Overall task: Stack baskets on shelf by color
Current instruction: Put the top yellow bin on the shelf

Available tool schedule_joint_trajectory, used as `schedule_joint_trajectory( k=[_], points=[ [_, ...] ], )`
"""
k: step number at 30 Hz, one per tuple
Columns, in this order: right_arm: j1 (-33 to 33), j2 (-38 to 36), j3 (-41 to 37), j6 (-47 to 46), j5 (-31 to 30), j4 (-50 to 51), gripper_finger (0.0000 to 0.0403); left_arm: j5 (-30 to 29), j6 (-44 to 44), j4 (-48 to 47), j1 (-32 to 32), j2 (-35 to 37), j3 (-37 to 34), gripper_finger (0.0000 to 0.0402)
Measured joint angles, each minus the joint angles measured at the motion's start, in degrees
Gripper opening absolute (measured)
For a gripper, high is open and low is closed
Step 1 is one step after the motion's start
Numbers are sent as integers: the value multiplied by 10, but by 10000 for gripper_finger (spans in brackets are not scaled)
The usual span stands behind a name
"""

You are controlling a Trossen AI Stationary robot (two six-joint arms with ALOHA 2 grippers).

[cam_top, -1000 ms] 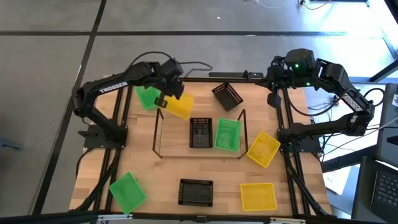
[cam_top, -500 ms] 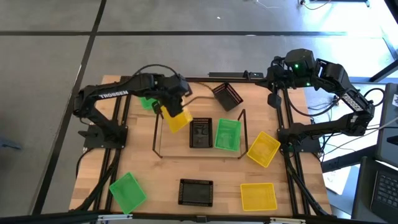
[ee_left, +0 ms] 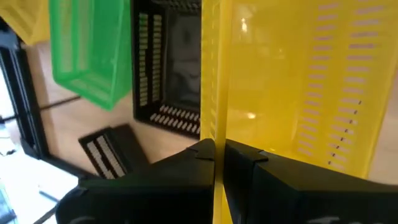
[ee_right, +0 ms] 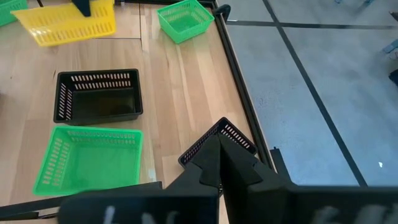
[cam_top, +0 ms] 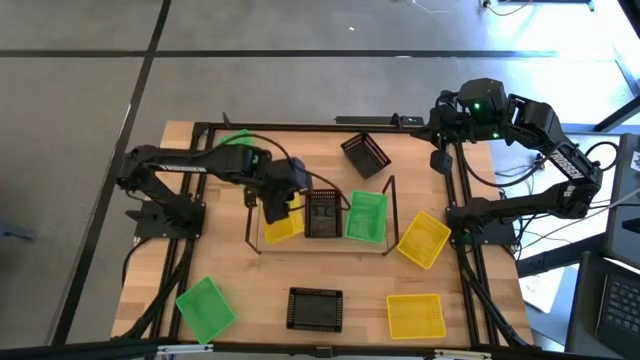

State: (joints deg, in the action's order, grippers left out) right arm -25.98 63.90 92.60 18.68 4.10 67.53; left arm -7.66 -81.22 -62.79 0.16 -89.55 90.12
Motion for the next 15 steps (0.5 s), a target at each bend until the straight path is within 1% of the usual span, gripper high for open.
schedule_joint_trajectory(
  k=[3,9,12,15],
  points=[
    [0,0,0,0,0,0,0,14,12,-16,-1,-14,-2,0],
    [0,0,0,0,0,0,0,17,15,-15,0,-32,-1,0],
    [0,0,0,0,0,0,0,41,23,-15,-1,-43,-1,0],
    [0,0,0,0,1,1,0,43,26,-20,-1,-52,-2,0]
  ],
)
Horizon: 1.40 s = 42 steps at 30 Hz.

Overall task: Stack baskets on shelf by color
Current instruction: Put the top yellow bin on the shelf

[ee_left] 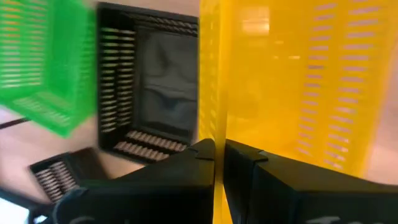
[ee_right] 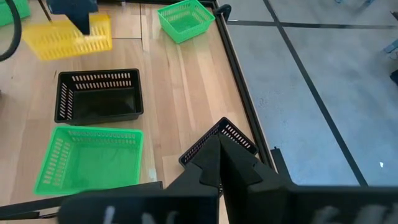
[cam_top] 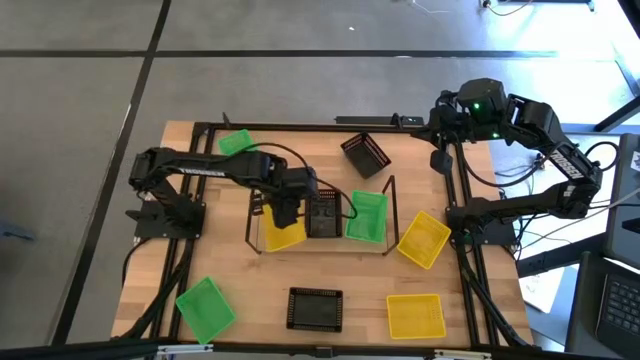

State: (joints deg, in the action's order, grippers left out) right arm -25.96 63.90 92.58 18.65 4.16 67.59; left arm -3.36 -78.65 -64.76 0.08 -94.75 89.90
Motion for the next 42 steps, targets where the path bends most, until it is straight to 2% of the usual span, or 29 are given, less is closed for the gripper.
schedule_joint_trajectory(
  k=[14,23,35,42],
  points=[
    [0,0,0,0,0,0,0,-16,1,-11,-2,-52,2,0],
    [0,0,0,1,0,4,0,-16,43,-18,-2,-76,1,1],
    [0,0,0,13,0,4,0,-12,137,7,-5,-78,1,36],
    [0,0,0,13,0,4,0,-21,156,11,-10,-78,1,53]
  ],
)
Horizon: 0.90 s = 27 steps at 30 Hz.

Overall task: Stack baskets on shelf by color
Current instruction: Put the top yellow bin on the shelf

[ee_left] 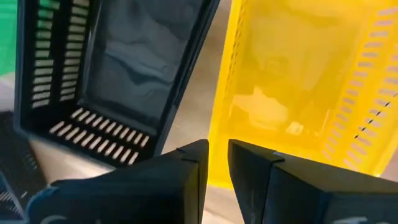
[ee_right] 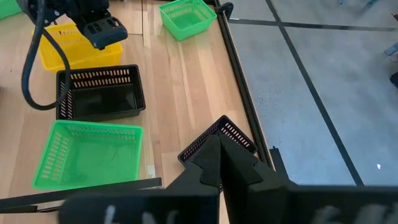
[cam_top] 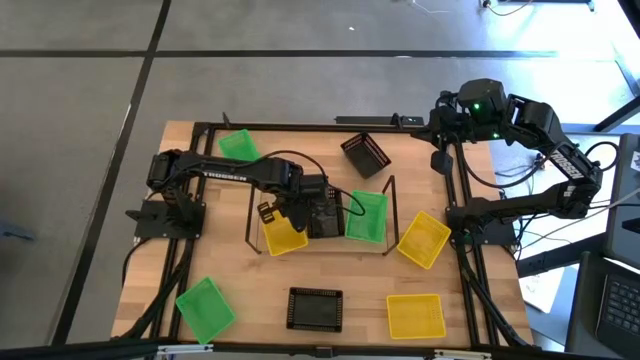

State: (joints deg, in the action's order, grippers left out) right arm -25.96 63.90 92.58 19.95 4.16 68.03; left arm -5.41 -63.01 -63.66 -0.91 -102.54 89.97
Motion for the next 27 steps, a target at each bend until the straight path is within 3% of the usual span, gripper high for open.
schedule_joint_trajectory(
  k=[6,13,18,27],
  points=[
    [0,0,0,0,0,0,0,8,74,-20,-12,4,6,44],
    [0,0,0,-2,0,0,0,101,326,-51,-37,19,33,13],
    [0,0,0,-4,0,0,0,128,467,-66,-40,15,33,2],
    [0,0,0,-4,0,0,0,141,595,-69,-38,7,-24,0]
  ],
)
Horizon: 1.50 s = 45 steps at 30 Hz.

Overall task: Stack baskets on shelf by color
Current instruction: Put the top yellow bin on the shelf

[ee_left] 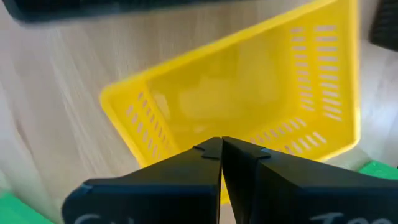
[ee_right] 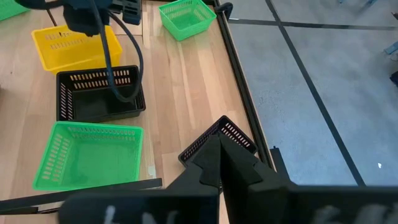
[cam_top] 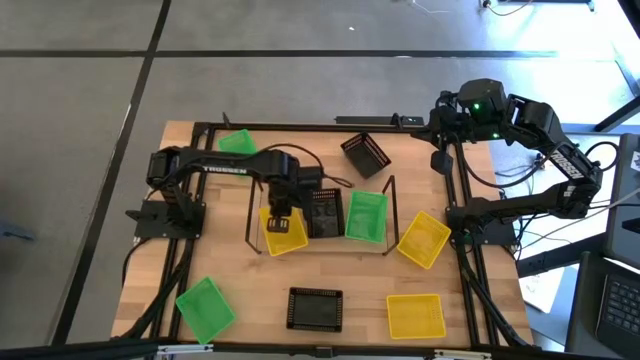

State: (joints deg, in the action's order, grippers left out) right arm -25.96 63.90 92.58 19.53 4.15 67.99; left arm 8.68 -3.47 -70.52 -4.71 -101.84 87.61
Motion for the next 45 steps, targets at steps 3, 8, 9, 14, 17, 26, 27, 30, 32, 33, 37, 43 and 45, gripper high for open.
schedule_joint_trajectory(
  k=[3,8,9,14,17,26,27,30,32,33,37,43,45],
  points=[
    [0,0,0,0,0,0,0,0,22,0,0,0,-13,0],
    [0,0,0,0,0,0,0,9,57,0,0,0,-26,0],
    [0,0,0,0,0,0,0,10,63,0,0,0,-28,0],
    [0,0,0,0,0,0,0,-2,79,-4,0,0,-31,0],
    [0,0,0,0,0,0,0,-11,79,-11,0,0,-31,0],
    [0,0,0,0,0,0,0,-34,79,-10,-1,-23,-32,0],
    [0,0,0,0,0,0,0,-44,78,-10,-1,-23,-32,0],
    [0,0,0,0,0,0,0,-64,78,-8,-4,-21,-31,0],
    [0,0,0,0,0,0,0,-80,78,-9,-7,-22,-31,0],
    [0,0,0,0,0,0,0,-85,78,-9,-9,-21,-31,0],
    [0,0,0,0,0,0,0,-97,74,-9,-20,-21,-31,0],
    [0,0,0,0,0,0,0,-129,63,-9,-38,-21,-31,0],
    [0,0,0,0,0,0,0,-139,60,-9,-44,-21,-31,0]
  ],
)
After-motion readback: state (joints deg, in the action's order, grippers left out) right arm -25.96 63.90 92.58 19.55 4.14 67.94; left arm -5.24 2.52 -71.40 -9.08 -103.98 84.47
